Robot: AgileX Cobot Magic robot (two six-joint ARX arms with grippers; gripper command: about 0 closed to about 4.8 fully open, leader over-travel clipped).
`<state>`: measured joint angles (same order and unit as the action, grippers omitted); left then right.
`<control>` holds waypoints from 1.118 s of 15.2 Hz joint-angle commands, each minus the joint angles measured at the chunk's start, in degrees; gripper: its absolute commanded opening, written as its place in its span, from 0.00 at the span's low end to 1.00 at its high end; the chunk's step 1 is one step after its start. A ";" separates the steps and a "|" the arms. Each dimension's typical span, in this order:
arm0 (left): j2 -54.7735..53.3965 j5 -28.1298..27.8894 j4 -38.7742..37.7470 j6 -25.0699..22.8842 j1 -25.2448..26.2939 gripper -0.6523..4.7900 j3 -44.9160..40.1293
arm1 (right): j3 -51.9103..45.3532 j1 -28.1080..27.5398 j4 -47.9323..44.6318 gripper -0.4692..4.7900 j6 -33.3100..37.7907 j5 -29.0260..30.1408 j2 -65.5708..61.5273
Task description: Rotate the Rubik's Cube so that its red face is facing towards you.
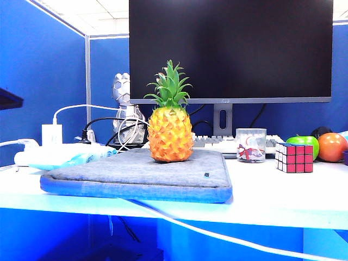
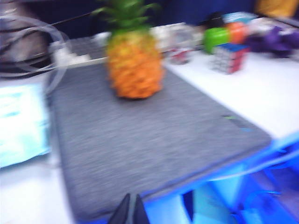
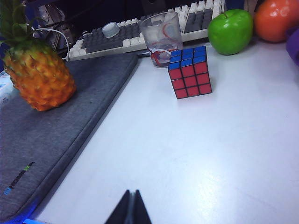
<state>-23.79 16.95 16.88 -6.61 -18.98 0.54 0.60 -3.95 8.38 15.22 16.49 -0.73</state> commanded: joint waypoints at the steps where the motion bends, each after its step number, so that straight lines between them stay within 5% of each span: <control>1: 0.02 0.48 0.33 -0.02 0.02 0.12 0.07 | -0.55 0.04 -0.55 0.08 1.29 0.09 0.00; 17: 0.92 -0.57 -0.24 -0.07 0.00 0.12 0.07 | -0.55 0.02 -0.66 0.08 1.27 0.09 0.00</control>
<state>-23.79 16.36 16.82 -6.63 -18.96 0.54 0.60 -3.95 8.38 16.29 16.49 -0.73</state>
